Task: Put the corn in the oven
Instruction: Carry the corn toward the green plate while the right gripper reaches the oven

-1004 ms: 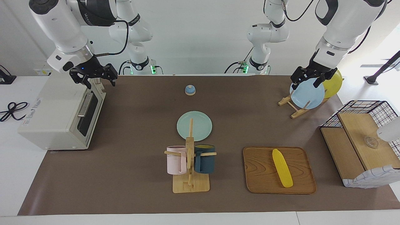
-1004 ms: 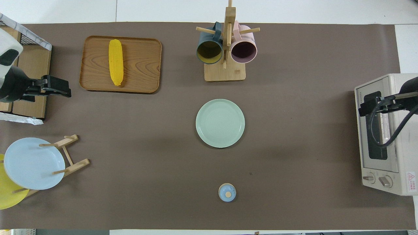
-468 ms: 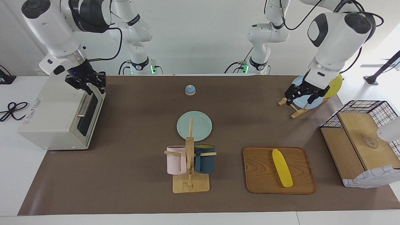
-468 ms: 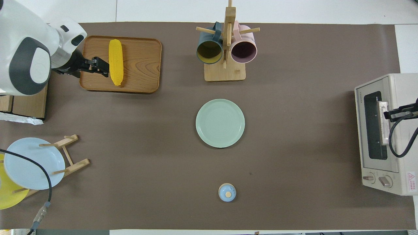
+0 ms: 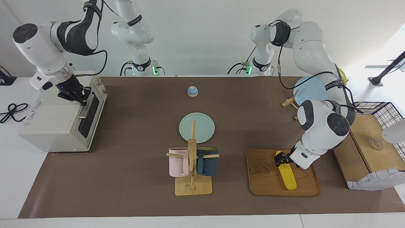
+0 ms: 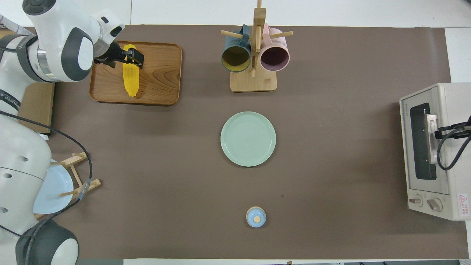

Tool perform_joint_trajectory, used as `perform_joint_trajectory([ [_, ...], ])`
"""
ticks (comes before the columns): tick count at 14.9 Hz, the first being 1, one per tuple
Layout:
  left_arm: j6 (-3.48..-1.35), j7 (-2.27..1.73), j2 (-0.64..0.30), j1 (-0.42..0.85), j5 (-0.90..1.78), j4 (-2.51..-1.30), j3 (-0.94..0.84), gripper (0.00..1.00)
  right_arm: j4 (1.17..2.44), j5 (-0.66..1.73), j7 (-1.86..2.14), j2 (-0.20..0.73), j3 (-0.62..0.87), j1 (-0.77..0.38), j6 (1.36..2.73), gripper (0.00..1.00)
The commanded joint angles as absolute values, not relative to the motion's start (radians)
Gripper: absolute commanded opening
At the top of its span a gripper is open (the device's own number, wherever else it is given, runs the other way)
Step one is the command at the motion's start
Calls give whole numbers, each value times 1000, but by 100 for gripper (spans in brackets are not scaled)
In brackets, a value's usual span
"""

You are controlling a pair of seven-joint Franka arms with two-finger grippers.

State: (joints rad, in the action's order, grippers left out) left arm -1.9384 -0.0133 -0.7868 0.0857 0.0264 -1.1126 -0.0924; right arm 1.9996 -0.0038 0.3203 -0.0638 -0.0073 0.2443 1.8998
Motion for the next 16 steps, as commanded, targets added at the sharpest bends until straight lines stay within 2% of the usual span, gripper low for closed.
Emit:
perform_joint_trajectory([
  [1,-1995,11,-879,92,14,-1046,-84,100,2010,-17,250,-58,3,250,1916,0],
  [6,-2017,48,-884,86,11,-1052,-86,99,2046,-17,247,-52,3,249,1945,0],
  [7,-2013,48,-884,86,11,-1052,-86,79,2046,-17,245,-51,3,242,1948,0],
  [10,-1999,48,-884,86,11,-1052,-84,3,2052,-15,210,-43,5,209,1950,0],
  [13,-1993,46,-867,87,18,-1052,-84,0,2052,-8,187,-32,6,178,1959,0],
  [16,-1881,32,-786,94,49,-1058,-89,0,2059,-5,169,-5,6,167,1968,0],
])
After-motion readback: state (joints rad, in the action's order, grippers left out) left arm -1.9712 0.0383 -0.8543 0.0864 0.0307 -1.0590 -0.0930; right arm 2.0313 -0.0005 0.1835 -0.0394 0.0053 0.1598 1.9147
